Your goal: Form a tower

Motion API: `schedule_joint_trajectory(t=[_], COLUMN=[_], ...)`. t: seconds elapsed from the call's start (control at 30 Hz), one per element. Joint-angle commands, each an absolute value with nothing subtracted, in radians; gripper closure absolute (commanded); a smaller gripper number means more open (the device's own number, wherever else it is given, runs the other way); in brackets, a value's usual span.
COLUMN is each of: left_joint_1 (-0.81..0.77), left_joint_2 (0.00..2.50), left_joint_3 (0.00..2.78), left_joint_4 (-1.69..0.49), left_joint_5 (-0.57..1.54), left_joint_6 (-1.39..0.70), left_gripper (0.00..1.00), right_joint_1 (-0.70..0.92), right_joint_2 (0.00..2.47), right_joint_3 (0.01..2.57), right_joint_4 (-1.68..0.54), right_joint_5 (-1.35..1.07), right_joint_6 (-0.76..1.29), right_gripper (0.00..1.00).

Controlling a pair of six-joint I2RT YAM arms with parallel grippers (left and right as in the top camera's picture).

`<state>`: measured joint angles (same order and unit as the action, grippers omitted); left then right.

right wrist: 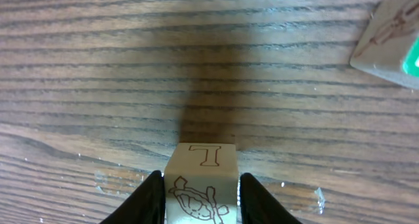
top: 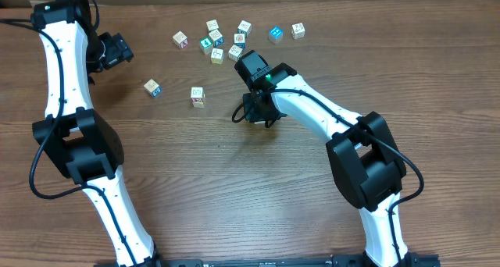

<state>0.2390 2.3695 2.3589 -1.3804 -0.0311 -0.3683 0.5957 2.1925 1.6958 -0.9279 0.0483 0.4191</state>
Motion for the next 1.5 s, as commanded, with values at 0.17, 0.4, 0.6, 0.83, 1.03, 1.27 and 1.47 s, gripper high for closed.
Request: schedule_joint_trajectory(t=[0.17, 0.4, 0.6, 0.83, 1.03, 1.27, 1.47], left_joint_1=[0.239, 0.239, 0.239, 0.239, 0.239, 0.239, 0.239], left_joint_2=[2.35, 2.35, 2.35, 2.35, 2.35, 2.35, 2.35], left_joint_3=[2.377, 2.377, 2.376, 2.377, 2.377, 2.377, 2.377], left_joint_4=[-1.379, -1.379, -1.38, -1.379, -1.379, -1.379, -1.379], left_joint_5=[-0.033, -0.033, -0.033, -0.033, -0.033, -0.033, -0.033], left_joint_6=[-0.39, -0.39, -0.39, -0.39, -0.39, -0.39, -0.39], left_gripper=[0.01, 0.0, 0.0, 0.01, 0.0, 0.0, 0.0], right_joint_1=[0.595, 0.595, 0.595, 0.595, 0.595, 0.595, 0.602], right_joint_2=[2.167, 2.166, 2.166, 2.166, 2.165, 2.165, 2.165], right_joint_3=[1.687, 1.687, 1.687, 1.688, 1.724, 1.92, 2.184], right_joint_4=[-0.925, -0.924, -0.925, -0.926, -0.942, -1.085, -1.158], right_joint_5=[0.043, 0.043, 0.043, 0.043, 0.042, 0.043, 0.016], right_joint_6=[0.419, 0.42, 0.419, 0.419, 0.419, 0.419, 0.423], right_gripper=[0.66, 0.75, 0.74, 0.87, 0.92, 0.91, 0.93])
